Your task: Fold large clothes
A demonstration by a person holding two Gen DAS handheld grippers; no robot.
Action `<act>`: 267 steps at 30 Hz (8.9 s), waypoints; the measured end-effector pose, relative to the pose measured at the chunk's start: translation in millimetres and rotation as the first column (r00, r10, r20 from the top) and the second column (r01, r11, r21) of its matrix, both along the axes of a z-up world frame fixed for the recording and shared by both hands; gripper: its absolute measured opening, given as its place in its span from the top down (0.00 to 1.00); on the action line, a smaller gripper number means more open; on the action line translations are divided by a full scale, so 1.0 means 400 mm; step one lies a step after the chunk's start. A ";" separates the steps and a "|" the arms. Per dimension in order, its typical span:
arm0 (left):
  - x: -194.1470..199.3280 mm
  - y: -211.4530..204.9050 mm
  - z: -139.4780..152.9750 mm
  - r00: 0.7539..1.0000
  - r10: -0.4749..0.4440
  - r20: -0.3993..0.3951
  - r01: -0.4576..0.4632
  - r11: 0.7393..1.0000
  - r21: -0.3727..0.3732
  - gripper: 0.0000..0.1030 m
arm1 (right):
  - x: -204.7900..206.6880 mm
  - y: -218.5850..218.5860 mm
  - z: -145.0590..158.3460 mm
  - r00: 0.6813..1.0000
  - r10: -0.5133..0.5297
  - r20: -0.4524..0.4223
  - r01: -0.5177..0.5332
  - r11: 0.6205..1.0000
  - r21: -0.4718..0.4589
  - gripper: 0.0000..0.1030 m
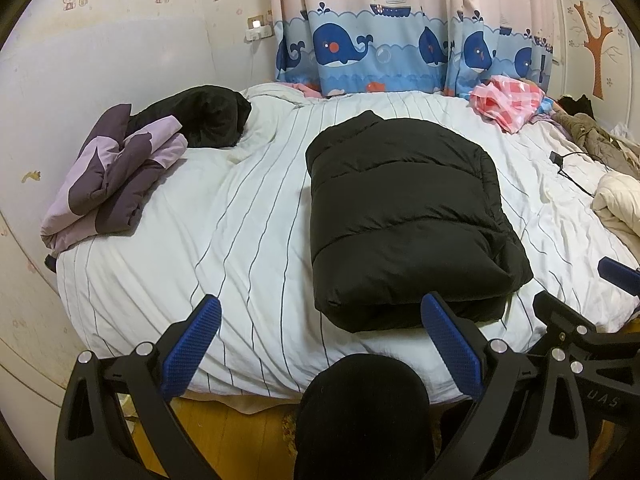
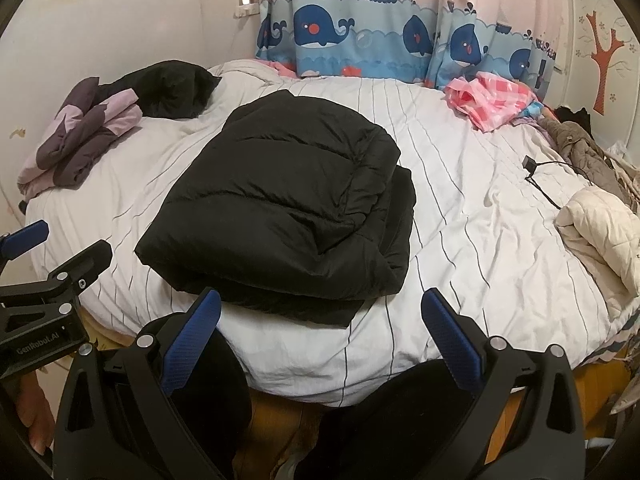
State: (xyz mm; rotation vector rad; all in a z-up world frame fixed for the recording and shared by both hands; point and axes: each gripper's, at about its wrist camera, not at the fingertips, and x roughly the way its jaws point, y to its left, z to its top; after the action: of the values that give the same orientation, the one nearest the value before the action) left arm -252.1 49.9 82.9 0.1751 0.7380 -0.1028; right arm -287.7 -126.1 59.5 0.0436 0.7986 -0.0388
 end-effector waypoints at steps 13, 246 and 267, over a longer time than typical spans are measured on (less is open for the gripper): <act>-0.001 -0.003 0.011 1.000 0.002 0.004 -0.002 1.000 -0.003 0.07 | 0.001 0.005 0.001 1.000 0.002 0.001 -0.002 1.000 -0.005 0.06; 0.057 -0.017 -0.053 0.992 0.055 -0.110 -0.056 0.998 -0.006 0.07 | 0.113 -0.009 -0.059 0.996 0.037 -0.087 -0.040 0.999 -0.035 0.06; 0.067 0.029 -0.077 0.985 0.119 -0.124 -0.125 0.991 -0.044 0.08 | 0.108 -0.026 -0.061 0.997 0.035 -0.075 -0.037 0.999 -0.028 0.06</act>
State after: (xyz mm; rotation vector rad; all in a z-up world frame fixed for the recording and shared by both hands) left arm -225.5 61.5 52.2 0.0748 0.8640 -0.0158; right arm -244.4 -136.3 35.2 -0.0004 0.8732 -0.0182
